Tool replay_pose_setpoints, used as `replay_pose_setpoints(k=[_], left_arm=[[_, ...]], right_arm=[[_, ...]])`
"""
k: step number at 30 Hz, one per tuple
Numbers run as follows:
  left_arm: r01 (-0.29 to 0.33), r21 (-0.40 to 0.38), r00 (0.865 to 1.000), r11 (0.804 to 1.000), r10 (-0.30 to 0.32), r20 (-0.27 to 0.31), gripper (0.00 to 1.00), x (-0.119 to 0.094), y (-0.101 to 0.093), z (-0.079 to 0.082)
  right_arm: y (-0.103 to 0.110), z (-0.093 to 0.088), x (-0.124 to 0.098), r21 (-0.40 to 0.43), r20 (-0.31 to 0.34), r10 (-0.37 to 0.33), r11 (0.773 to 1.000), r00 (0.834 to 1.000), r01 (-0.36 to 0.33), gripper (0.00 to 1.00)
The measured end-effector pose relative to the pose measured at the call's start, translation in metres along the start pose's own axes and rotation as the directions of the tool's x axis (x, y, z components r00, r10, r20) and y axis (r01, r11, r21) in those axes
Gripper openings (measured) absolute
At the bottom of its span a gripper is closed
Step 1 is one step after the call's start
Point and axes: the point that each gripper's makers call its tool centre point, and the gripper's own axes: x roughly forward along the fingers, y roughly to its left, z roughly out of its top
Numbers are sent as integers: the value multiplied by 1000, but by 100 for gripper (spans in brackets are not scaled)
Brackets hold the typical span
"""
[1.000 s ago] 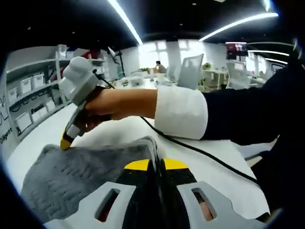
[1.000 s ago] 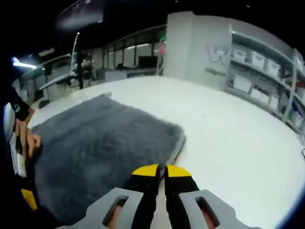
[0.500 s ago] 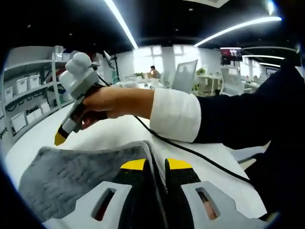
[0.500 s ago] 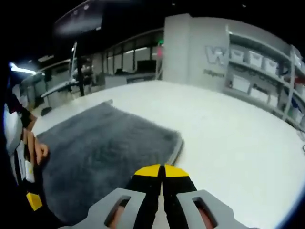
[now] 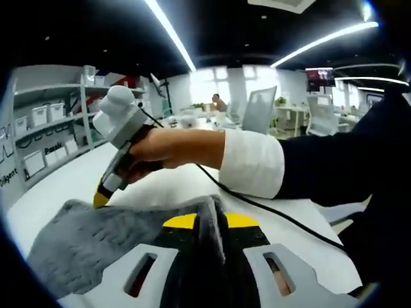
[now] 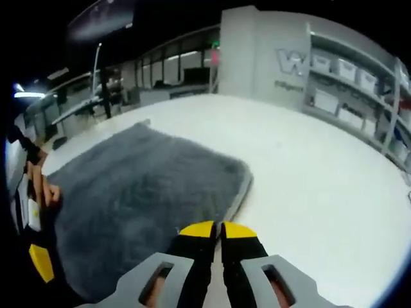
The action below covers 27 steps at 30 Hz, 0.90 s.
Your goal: Open the folded towel by lifting each exposed corner and separating the folded layers until the towel lies flat within the target outline without major curled edges
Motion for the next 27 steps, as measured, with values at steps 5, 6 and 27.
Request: replay_pose_setpoints(k=[5, 6, 27], left_arm=[[-10, 33, 999, 999, 11, -34, 10, 5, -2, -6], [-10, 37, 999, 999, 12, -34, 10, 5, -3, -6], [4, 119, 997, 993, 5, -81, 15, 26, -23, -15]], right_arm=[[1, -1, 0, -16, -6, -2, 1000, 1000, 2, 0], [1, -1, 0, -18, -6, -2, 1000, 1000, 2, 0], [22, -6, -9, 15, 9, 17, 1000, 1000, -17, 1]])
